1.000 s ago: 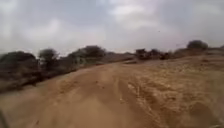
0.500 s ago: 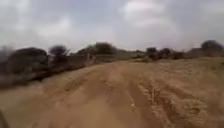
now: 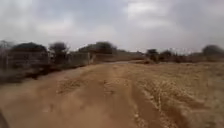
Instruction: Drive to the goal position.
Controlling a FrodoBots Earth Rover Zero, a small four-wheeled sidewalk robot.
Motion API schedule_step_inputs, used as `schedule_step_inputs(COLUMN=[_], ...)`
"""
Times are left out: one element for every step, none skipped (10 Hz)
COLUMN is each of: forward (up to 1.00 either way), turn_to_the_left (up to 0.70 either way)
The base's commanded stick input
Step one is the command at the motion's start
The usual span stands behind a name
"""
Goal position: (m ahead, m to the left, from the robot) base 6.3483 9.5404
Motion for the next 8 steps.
schedule_step_inputs(forward=[0.5,0.5,0.5,0.5,0.5,0.5,0.5,0.5], turn_to_the_left=[0.0,0.0,0.0,0.0,0.0,0.0,0.0,0.0])
